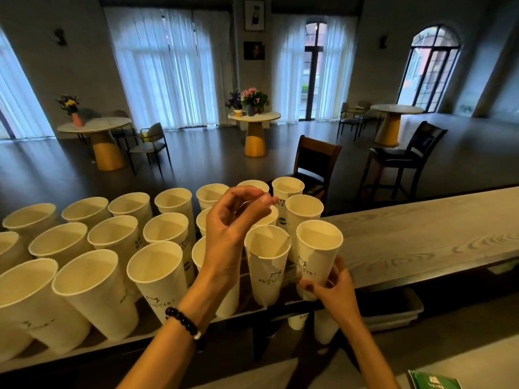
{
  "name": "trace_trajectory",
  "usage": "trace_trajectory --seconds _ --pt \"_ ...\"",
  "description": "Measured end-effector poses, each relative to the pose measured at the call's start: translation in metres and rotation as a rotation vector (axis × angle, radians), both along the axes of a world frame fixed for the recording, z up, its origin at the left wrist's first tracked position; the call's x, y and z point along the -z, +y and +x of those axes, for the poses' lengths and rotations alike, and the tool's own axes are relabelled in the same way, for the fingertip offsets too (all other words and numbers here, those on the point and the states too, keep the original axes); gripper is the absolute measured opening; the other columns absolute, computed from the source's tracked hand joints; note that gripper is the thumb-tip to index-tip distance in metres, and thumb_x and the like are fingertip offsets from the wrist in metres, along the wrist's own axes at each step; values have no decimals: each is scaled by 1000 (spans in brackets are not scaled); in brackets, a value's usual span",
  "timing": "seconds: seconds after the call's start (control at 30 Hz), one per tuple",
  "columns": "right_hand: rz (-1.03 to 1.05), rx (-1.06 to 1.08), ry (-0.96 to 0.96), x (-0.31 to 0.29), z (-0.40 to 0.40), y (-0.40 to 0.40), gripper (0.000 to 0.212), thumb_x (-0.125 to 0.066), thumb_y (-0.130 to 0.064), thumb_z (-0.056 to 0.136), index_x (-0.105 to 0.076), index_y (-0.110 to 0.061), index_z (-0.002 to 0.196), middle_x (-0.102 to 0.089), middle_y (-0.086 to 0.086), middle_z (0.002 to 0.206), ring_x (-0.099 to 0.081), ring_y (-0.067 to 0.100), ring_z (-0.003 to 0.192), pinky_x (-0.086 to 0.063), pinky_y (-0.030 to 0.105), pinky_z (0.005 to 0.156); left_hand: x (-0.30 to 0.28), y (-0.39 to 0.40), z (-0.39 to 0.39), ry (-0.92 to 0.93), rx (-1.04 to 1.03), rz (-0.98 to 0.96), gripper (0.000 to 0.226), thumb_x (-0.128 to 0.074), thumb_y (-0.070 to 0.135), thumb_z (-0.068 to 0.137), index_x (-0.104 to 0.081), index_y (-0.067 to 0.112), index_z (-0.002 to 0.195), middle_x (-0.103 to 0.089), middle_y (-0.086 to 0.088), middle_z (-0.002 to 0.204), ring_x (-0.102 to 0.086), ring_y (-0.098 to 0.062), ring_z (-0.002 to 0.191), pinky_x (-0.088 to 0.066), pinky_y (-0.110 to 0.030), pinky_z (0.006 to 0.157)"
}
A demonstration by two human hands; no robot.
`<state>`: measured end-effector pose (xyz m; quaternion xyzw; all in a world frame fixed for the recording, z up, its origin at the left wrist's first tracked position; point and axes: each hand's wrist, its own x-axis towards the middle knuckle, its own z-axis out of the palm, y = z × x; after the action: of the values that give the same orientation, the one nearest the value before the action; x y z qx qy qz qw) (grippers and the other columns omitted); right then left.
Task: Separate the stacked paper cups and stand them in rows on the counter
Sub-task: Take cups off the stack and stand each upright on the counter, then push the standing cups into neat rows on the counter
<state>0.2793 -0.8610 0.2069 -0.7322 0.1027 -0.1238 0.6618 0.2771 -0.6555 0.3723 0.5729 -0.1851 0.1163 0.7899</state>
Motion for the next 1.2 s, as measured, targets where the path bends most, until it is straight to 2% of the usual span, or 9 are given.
trace_trajectory --seconds 0.3,0.4,0.47,0.53,0.67,0.8,1.03,1.13,1.2 --pt "-16 -8 10 3 -6 -6 97 -90 -10 63 -34 -22 141 -50 2 140 -52 21 124 -49 28 90 6 10 -13 -4 28 -7 31 -76 29 75 -70 10 99 -72 -12 88 -69 -27 82 -58 -32 78" --pt "-34 87 -29 2 -18 -5 106 -94 -25 52 -35 -28 139 -51 -3 133 -53 17 117 -50 33 92 7 21 -19 14 35 5 20 -77 25 76 -72 13 92 -70 -11 83 -67 -25 77 -56 -33 75" --pt "-21 228 -67 0 -31 2 95 -91 -39 51 -41 -27 131 -54 0 126 -57 18 111 -51 39 94 9 31 -25 27 36 19 14 -77 18 79 -72 12 90 -70 -11 83 -65 -25 77 -55 -32 74" --pt "19 369 -121 -6 -48 15 76 -84 -47 57 -46 -24 119 -56 3 111 -60 19 98 -54 38 86 12 42 -34 33 33 13 16 -78 13 80 -70 5 92 -69 -12 83 -63 -24 76 -54 -30 71" --pt "12 420 -279 -29 -83 58 44 -74 -43 70 -53 -16 98 -55 7 88 -53 14 73 -50 27 66 15 74 -57 47 46 -7 21 -73 17 76 -67 2 90 -69 -7 79 -62 -20 72 -54 -28 69" --pt "-4 282 -309 -47 -117 122 23 -74 -26 81 -58 -10 83 -59 7 75 -55 8 65 -50 21 60 21 129 -82 52 69 62 15 -72 17 79 -68 7 89 -69 -9 81 -64 -21 73 -56 -28 71" --pt "-9 -269 -101 -37 -141 306 13 -76 -7 81 -64 -11 78 -60 -2 65 -58 9 64 -47 20 58 41 266 -135 94 -21 216 5 -71 4 86 -68 1 89 -68 -12 80 -62 -25 70 -53 -26 65" --pt "-21 -496 -47 -26 -144 382 14 -77 -12 82 -66 -5 87 -63 3 73 -61 12 70 -55 38 62 53 329 -158 120 -99 285 7 -72 2 86 -68 -3 91 -66 -21 78 -61 -26 69 -53 -29 69" --pt "-7 -660 -32 -25 -145 442 18 -76 -12 82 -68 -4 95 -65 8 79 -63 16 74 -57 50 71 57 382 -176 146 -212 322 7 -73 2 86 -68 -2 90 -65 -17 74 -61 -22 68 -53 -29 70"
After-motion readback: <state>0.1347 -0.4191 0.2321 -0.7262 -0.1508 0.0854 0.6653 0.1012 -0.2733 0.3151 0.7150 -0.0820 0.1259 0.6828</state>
